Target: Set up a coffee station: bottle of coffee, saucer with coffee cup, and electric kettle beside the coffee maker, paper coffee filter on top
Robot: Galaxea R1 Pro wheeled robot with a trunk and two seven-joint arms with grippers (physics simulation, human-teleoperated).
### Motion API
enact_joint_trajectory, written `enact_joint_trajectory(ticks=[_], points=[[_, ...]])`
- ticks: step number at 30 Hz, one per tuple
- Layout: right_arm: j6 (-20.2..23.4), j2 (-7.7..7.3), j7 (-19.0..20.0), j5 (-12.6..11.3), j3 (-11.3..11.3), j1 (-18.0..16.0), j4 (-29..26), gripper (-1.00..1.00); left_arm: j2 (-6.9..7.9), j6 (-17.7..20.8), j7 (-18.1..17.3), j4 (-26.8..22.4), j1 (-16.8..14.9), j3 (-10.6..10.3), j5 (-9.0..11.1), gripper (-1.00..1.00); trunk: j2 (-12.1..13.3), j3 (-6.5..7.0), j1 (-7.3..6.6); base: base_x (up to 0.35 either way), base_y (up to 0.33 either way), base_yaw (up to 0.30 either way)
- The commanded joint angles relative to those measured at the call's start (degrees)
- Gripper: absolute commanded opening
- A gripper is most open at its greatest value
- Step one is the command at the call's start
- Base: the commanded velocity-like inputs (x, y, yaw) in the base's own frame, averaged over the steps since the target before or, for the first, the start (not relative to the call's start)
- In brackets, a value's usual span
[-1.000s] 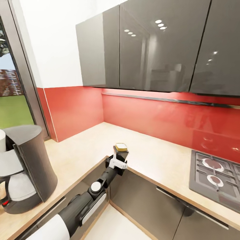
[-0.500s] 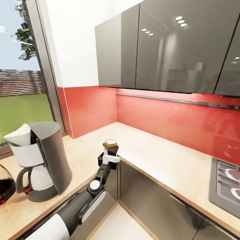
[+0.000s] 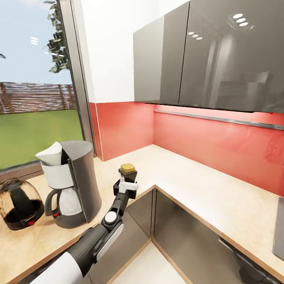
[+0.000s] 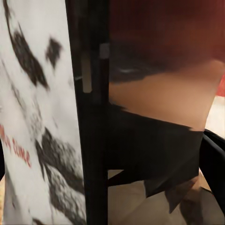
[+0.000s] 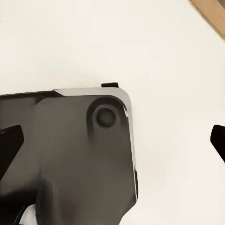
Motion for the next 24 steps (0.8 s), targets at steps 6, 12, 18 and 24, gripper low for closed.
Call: enact_joint_trajectory(ticks=[6,12,18,24], points=[[-0.2,-0.04,0.1,0.0,-0.3,0.0,0.1,1.0,-0.09,-0.4,0.3,0.4,-0.1,-0.5,0.1,-1.0,0.0,-0.02,0.02,0.008,0.0,0.039],[-0.2,-0.07,0.1,0.1,-0.3,0.0,0.1,1.0,-0.17,-0.4,0.3,0.5,-0.1,-0.5,0.2,-1.0,0.0,-0.02,0.02,0.26,0.0,0.001],[-0.1,-0.07,0.1,-0.1,-0.5,0.0,0.1,1.0,-0.17,-0.4,0.3,0.5,-0.1,-0.4,0.5,-1.0,0.0,-0.02,0.02,0.202,0.0,0.0],[-0.1,-0.07,0.1,-0.1,-0.5,0.0,0.1,1.0,-0.17,-0.4,0.4,1.2,-0.1,-0.5,0.1,-1.0,0.0,-0.02,0.02,0.019,0.0,0.137]])
